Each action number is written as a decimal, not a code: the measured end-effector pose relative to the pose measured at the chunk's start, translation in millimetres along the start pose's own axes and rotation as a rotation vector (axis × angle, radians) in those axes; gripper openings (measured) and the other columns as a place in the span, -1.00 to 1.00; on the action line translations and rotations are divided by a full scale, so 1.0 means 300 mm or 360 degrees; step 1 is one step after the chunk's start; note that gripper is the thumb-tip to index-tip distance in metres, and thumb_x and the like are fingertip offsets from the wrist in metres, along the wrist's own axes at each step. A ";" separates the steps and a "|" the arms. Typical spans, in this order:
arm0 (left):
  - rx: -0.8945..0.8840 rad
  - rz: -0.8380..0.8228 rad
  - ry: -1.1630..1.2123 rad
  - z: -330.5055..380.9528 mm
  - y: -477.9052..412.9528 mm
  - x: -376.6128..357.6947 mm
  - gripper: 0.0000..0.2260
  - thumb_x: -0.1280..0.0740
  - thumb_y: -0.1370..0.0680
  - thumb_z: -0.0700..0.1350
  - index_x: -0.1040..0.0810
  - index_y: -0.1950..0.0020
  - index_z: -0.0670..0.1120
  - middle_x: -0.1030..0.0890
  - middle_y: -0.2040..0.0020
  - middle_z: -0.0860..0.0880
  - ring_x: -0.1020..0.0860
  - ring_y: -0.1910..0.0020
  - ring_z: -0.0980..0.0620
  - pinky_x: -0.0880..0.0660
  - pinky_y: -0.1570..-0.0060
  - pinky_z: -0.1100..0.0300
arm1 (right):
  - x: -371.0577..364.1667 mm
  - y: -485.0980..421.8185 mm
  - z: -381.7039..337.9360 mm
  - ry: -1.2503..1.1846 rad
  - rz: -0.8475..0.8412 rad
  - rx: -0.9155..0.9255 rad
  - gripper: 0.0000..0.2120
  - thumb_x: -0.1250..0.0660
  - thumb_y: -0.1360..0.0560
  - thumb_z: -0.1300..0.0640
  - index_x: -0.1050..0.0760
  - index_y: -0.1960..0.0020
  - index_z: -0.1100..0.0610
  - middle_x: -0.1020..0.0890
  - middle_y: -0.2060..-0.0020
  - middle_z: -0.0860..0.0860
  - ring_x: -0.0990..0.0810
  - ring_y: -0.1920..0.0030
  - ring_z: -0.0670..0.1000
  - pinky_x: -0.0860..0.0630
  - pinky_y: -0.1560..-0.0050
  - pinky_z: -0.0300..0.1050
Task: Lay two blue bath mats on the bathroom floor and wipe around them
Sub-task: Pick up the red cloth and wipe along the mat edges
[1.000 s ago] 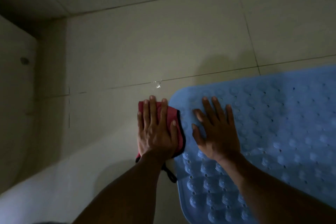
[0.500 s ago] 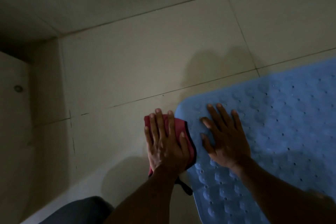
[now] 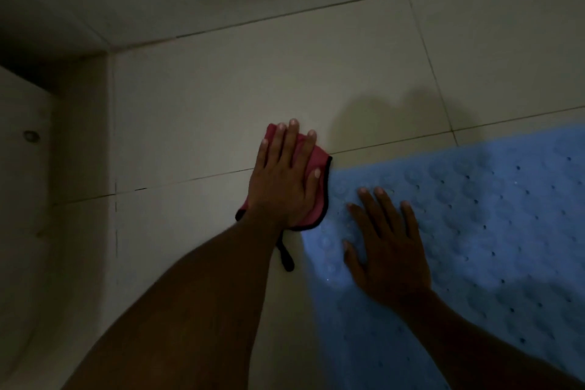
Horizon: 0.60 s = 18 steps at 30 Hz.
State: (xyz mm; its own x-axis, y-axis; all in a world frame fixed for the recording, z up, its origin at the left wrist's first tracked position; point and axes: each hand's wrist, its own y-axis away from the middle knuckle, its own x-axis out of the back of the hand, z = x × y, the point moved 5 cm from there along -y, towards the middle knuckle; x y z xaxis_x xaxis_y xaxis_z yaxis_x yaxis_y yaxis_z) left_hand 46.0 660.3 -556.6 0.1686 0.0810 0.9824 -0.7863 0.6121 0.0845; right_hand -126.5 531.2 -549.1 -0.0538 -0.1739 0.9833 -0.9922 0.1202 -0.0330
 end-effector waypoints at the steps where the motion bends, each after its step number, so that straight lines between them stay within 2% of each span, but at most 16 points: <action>1: -0.0060 -0.0016 -0.0014 -0.002 -0.008 -0.001 -0.40 -0.01 -0.65 0.16 -0.09 -0.67 -0.03 -0.03 -0.67 -0.15 0.04 -0.65 -0.17 0.03 -0.59 -0.15 | -0.002 -0.001 -0.001 -0.0010 -0.0009 -0.0007 -0.37 -0.25 -0.53 -0.15 -0.35 -0.52 0.11 -0.22 -0.58 0.12 -0.13 -0.60 0.16 -0.16 -0.49 0.34; 3: -0.0175 -0.0038 -0.0062 -0.006 -0.015 0.006 -0.39 0.01 -0.66 0.17 -0.06 -0.67 -0.04 0.01 -0.67 -0.16 0.07 -0.65 -0.17 0.02 -0.58 -0.16 | 0.001 0.000 -0.002 -0.0032 0.0001 -0.0007 -0.37 -0.26 -0.53 -0.15 -0.36 -0.52 0.10 -0.23 -0.58 0.12 -0.14 -0.59 0.16 -0.16 -0.49 0.34; 5: -0.0153 0.0019 -0.0084 0.003 0.006 0.032 -0.39 -0.01 -0.66 0.15 -0.06 -0.67 -0.08 0.01 -0.67 -0.19 0.05 -0.65 -0.18 0.01 -0.58 -0.16 | 0.005 0.001 0.001 -0.0056 0.0022 -0.0008 -0.38 -0.27 -0.53 -0.15 -0.36 -0.51 0.10 -0.25 -0.57 0.12 -0.15 -0.59 0.15 -0.16 -0.49 0.33; 7: 0.0135 0.0102 -0.0020 0.034 0.058 0.049 -0.38 -0.03 -0.67 0.12 -0.06 -0.66 -0.16 -0.02 -0.65 -0.24 0.01 -0.64 -0.20 0.02 -0.59 -0.14 | 0.009 0.001 0.003 -0.0103 0.0042 -0.0033 -0.40 -0.27 -0.53 -0.16 -0.39 -0.49 0.09 -0.29 -0.56 0.10 -0.17 -0.58 0.13 -0.15 -0.51 0.30; 9: 0.0417 0.0059 0.0053 0.086 0.112 0.030 -0.36 0.05 -0.67 0.12 -0.04 -0.65 -0.23 -0.04 -0.64 -0.27 -0.02 -0.63 -0.24 -0.01 -0.59 -0.16 | 0.018 -0.005 0.005 -0.0169 0.0088 -0.0045 -0.45 -0.29 -0.53 -0.15 -0.44 -0.44 0.08 -0.36 -0.52 0.09 -0.25 -0.56 0.12 -0.20 -0.49 0.26; 11: 0.0454 -0.0078 0.0063 0.124 0.125 -0.008 -0.34 0.18 -0.64 0.11 0.03 -0.65 -0.25 0.03 -0.65 -0.26 0.07 -0.64 -0.23 0.10 -0.60 -0.15 | 0.039 -0.020 0.027 -0.0257 0.0176 -0.0023 -0.55 -0.28 -0.54 -0.06 -0.51 -0.36 0.11 -0.46 -0.45 0.09 -0.38 -0.48 0.13 -0.33 -0.40 0.22; 14: 0.0158 -0.0149 0.0042 0.142 0.035 -0.022 -0.35 0.22 -0.63 0.11 0.05 -0.66 -0.20 0.08 -0.67 -0.19 0.14 -0.65 -0.17 0.18 -0.59 -0.10 | 0.063 -0.051 0.125 -0.0404 0.0271 -0.0065 -0.58 -0.23 -0.50 0.06 -0.55 -0.28 0.21 -0.55 -0.33 0.16 -0.50 -0.34 0.19 -0.49 -0.22 0.16; 18: -0.0470 -0.0186 -0.0056 0.184 -0.094 -0.033 -0.40 0.09 -0.66 0.08 -0.03 -0.66 -0.16 0.00 -0.67 -0.14 0.05 -0.65 -0.16 -0.01 -0.58 -0.18 | 0.092 -0.085 0.244 -0.0484 0.0372 -0.0168 -0.57 -0.20 -0.43 0.16 -0.55 -0.25 0.25 -0.59 -0.23 0.18 -0.50 -0.24 0.18 -0.52 -0.15 0.14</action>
State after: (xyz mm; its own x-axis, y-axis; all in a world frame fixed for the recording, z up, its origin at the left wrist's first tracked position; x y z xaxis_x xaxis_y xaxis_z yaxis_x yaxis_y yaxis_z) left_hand 33.7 598.7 -559.6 0.2228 -0.0275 0.9745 -0.5556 0.8178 0.1501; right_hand -110.9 451.7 -534.3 -0.3235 -0.4093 0.8531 -0.9331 0.2877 -0.2158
